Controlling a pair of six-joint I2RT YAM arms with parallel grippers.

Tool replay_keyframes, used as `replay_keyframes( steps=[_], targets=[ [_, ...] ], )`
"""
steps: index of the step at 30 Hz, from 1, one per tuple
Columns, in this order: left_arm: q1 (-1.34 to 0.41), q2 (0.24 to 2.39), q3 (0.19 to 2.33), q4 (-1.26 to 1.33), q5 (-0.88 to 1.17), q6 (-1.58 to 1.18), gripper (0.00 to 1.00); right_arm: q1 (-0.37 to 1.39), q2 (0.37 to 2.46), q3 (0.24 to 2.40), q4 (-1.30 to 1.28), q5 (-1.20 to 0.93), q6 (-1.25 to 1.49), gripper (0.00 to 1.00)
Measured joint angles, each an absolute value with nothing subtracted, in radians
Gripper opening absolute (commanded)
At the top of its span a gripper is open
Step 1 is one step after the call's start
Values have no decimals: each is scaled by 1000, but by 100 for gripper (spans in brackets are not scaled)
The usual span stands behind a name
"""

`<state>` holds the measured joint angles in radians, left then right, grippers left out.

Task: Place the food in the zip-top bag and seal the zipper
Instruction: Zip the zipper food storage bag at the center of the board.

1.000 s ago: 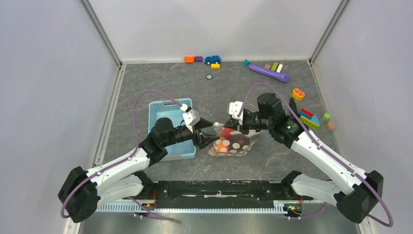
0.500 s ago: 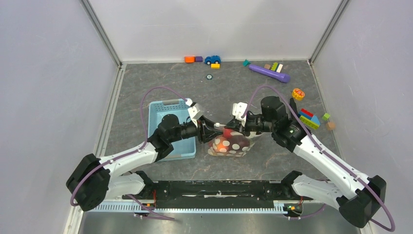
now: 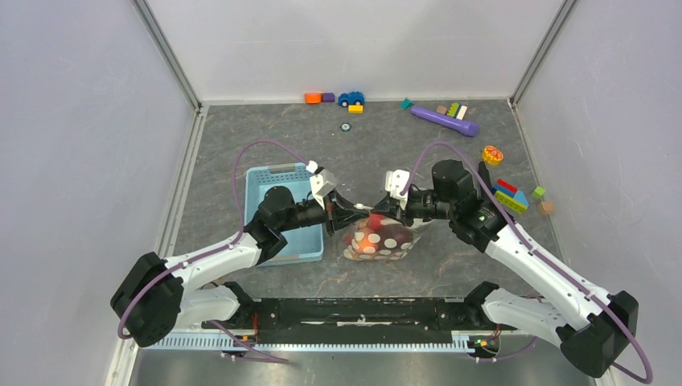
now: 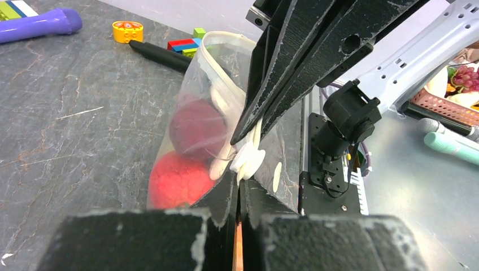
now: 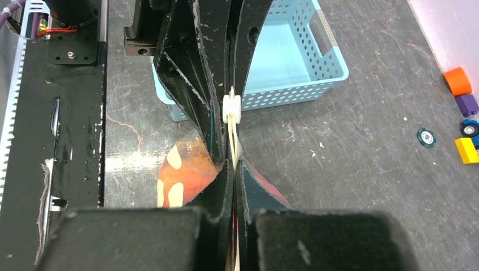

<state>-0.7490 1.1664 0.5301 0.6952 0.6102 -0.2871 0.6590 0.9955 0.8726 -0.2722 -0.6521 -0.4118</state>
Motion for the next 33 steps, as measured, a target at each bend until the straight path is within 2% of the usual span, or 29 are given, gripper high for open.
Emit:
replay_keyframes(
  steps=[1,4,6,8,11,17,26,31,33],
  targets=[
    [-748,1166,530,695,614,-287,2,659,995,873,-272,-652,-410,23],
    [-748,1166,530,691,631,-287,2,659,993,873,-263,-657,-399,46],
    [-748,1166,530,686,639,-287,2,659,991,873,-256,-677,-397,52],
    [-748,1166,530,683,641,-287,2,661,991,874,-252,-710,-398,55],
    [-748,1166,530,682,645,-286,2,676,991,878,-247,-748,-398,54],
    [-748,1151,530,659,656,-277,2,710,1007,906,-223,-748,-372,46],
    [-748,1131,530,626,657,-266,2,719,1049,934,-210,-729,-355,39],
    [-748,1128,530,624,657,-263,2,723,1055,935,-210,-728,-355,24],
    [-748,1127,530,622,657,-263,2,727,1063,935,-210,-723,-355,21]
  ],
)
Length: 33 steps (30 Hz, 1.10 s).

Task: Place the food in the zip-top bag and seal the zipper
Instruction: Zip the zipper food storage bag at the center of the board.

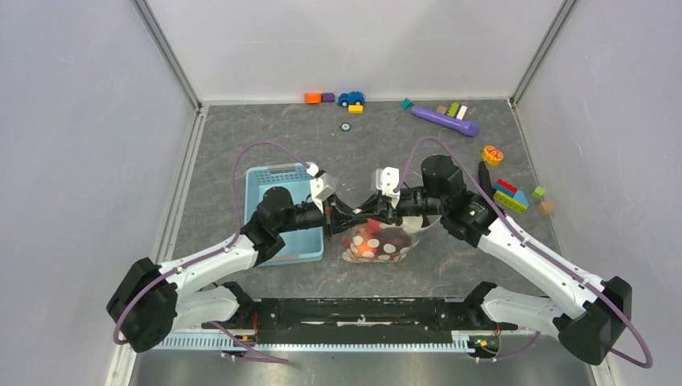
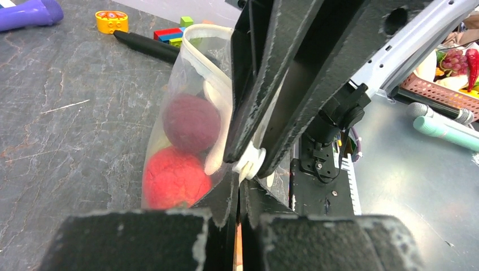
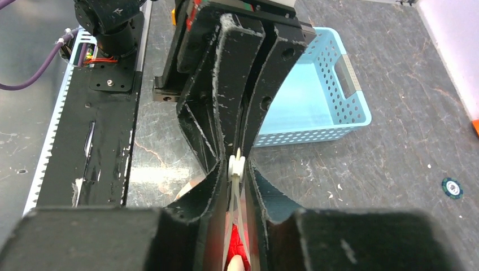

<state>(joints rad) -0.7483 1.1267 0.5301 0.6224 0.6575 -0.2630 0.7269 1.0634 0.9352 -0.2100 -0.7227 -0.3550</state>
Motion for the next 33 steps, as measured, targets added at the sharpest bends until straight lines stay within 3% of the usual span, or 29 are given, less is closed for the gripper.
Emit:
replay_keyframes(
  steps=[2,4,5,33],
  targets=[
    [-748,1122,530,619,657,-262,2,727,1069,935,-211,-721,-356,16],
    [-748,1119,530,613,656,-262,2,729,1071,935,-210,-720,-363,1],
    [-748,1117,530,609,656,-262,2,730,1071,935,-210,-718,-364,0],
    [-754,925,398,594,444,-261,2,746,980,859,-210,-521,-284,0]
  ],
)
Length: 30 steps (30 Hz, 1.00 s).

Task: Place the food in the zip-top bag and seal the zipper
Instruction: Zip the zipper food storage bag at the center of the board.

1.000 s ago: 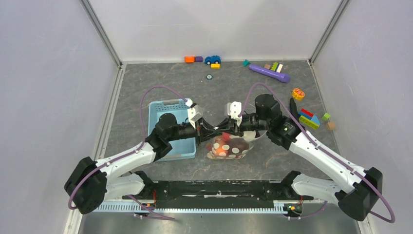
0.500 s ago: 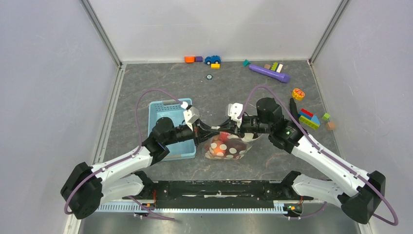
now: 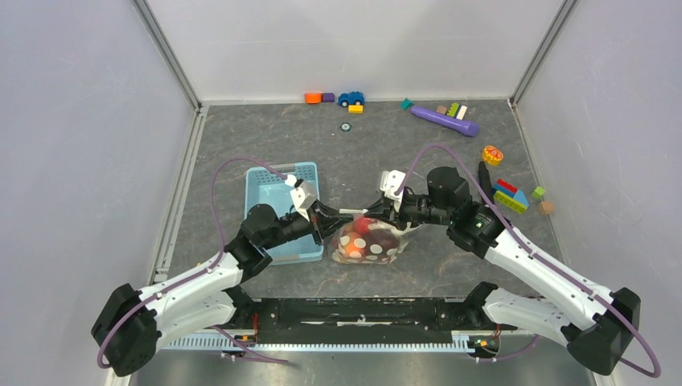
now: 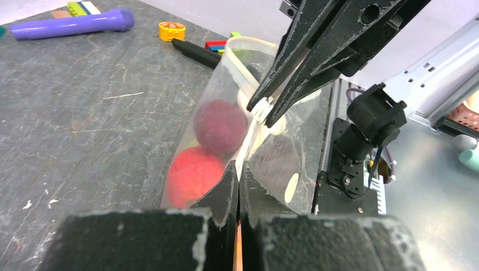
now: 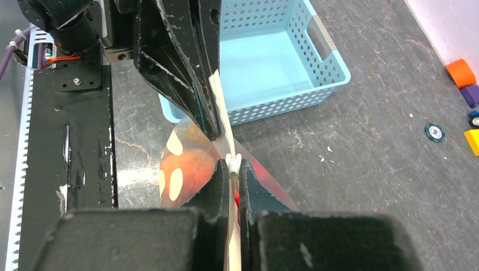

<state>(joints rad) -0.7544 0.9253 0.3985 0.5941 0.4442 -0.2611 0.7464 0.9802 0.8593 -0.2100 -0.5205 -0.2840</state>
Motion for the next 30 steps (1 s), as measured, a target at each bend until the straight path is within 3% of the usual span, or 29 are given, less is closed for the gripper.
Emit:
replay_keyframes(
  steps=[15,30],
  targets=[
    [-764,815,354,558,290,-262,2,746,886,782,-195,-449,-221,0],
    [-776,891,370,547,39,-360,2,746,801,736,-257,-270,-81,0]
  ],
)
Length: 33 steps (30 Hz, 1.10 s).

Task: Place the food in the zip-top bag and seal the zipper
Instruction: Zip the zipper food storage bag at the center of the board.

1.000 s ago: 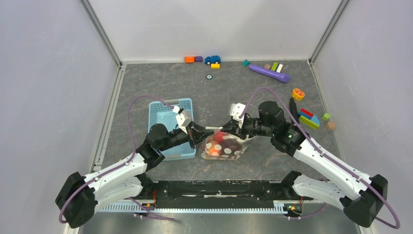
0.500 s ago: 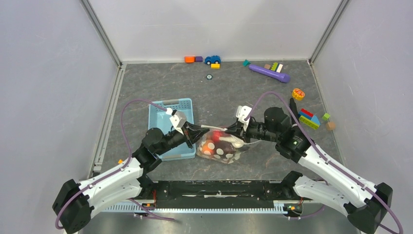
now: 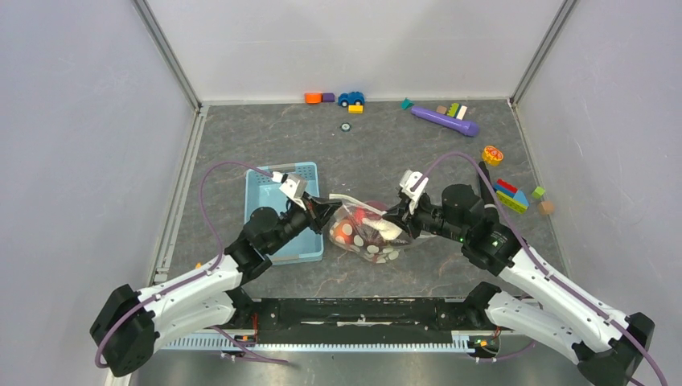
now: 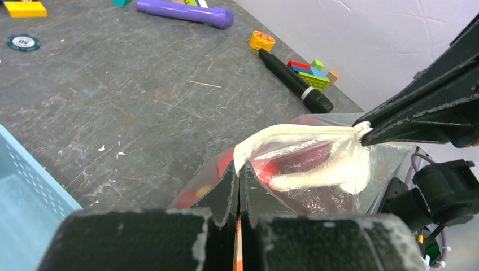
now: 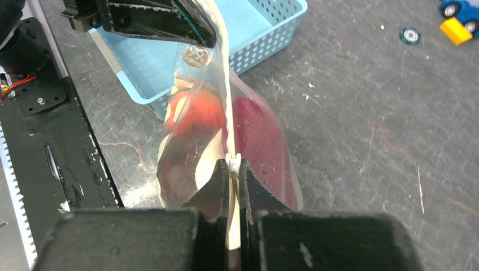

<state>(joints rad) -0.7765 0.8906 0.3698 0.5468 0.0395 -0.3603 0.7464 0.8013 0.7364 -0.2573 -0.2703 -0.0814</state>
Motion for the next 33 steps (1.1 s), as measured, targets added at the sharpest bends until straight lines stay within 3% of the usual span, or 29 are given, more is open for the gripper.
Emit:
replay_keyframes(
  steps=[33],
  targets=[
    [-776,974,439,442,-167,-386,2,746,689,799,-648,57,120,0]
  ],
)
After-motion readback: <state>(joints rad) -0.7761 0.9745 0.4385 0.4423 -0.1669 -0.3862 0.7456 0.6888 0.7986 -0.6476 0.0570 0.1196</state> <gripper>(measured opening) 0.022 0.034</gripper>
